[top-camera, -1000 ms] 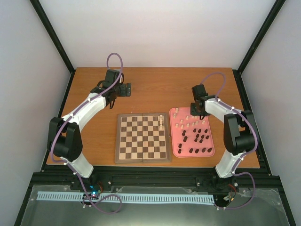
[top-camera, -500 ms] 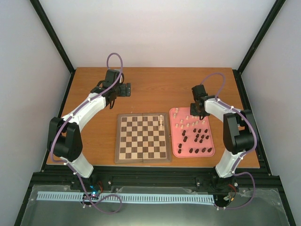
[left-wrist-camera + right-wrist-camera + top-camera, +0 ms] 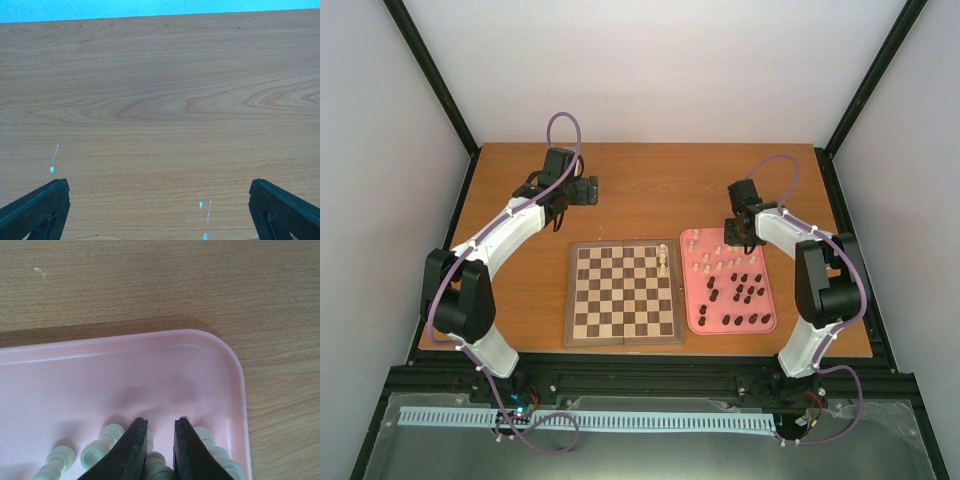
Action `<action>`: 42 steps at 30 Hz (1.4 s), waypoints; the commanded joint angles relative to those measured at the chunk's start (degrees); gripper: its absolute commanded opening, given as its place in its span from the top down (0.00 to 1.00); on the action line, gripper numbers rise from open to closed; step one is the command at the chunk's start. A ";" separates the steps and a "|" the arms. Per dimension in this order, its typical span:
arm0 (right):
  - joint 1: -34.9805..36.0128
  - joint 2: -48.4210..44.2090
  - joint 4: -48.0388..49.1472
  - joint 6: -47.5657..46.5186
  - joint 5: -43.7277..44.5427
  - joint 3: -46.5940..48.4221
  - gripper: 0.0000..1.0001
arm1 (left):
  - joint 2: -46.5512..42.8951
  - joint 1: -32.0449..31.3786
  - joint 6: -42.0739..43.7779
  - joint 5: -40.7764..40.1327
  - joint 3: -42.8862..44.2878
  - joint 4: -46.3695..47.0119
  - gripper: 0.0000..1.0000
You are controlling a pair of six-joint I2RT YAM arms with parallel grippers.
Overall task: Set up the chess pieces on the board
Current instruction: Pick up the chess piece from the storage box.
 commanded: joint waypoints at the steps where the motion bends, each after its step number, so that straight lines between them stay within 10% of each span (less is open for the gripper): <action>1: -0.29 -2.72 -0.80 0.21 0.82 2.50 0.86 | 0.22 -0.27 0.59 -0.30 2.63 -0.54 0.00; 19: 0.36 -9.30 -6.77 -1.47 2.17 7.74 0.85 | -0.24 -0.27 0.61 0.18 2.54 -0.39 0.00; 25: 0.43 -14.88 -5.30 -1.54 -4.05 8.04 0.86 | -2.11 -0.27 -1.12 11.20 0.54 3.15 0.00; 35: 0.81 -25.49 1.40 0.86 -20.76 5.53 0.87 | -13.26 -0.19 -13.86 37.27 -12.15 25.61 0.02; 42: 0.87 -28.32 5.96 3.27 -32.68 4.38 0.87 | -16.37 -0.12 -35.50 47.04 -21.67 50.44 0.25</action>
